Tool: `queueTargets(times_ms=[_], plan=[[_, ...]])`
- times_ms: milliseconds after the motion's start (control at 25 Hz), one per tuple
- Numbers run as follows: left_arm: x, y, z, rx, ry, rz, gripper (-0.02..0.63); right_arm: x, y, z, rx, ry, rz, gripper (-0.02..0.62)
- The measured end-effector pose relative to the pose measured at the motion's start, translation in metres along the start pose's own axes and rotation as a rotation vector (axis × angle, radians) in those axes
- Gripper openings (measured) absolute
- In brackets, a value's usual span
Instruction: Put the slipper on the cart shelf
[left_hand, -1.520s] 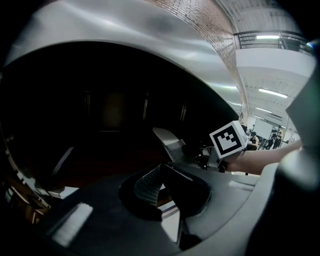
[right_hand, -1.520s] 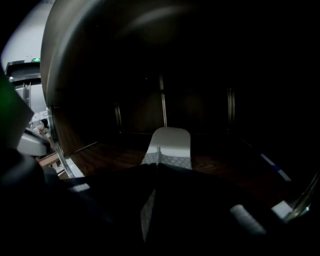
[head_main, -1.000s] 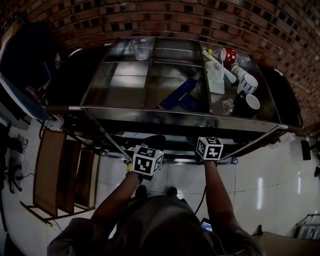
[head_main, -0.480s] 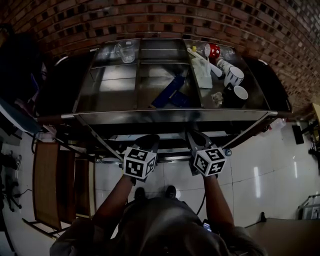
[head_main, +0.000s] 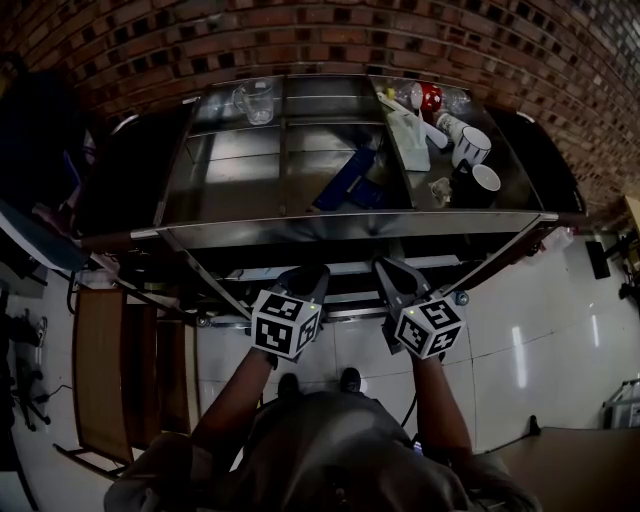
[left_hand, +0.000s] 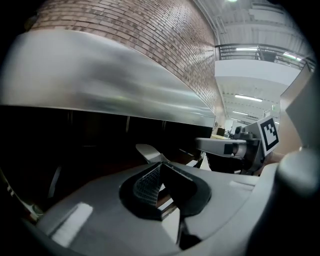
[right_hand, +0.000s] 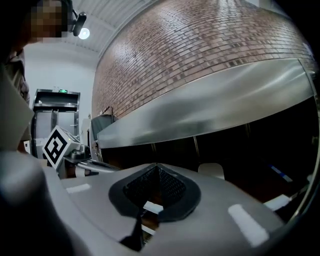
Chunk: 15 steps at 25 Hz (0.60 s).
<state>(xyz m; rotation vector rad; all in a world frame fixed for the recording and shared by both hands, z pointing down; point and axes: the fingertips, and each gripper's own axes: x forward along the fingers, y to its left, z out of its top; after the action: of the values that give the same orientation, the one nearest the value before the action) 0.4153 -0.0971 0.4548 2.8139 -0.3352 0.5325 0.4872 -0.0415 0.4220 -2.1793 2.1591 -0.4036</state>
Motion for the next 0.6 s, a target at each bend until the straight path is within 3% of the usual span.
queueTargets(times_ms=[600], plan=[[-0.0026, 0.0062, 0.0042, 0.009, -0.005, -0.002, 0.008, 0.0092, 0.0021, -0.0004, 0.001, 0.01, -0.014, 0.0]])
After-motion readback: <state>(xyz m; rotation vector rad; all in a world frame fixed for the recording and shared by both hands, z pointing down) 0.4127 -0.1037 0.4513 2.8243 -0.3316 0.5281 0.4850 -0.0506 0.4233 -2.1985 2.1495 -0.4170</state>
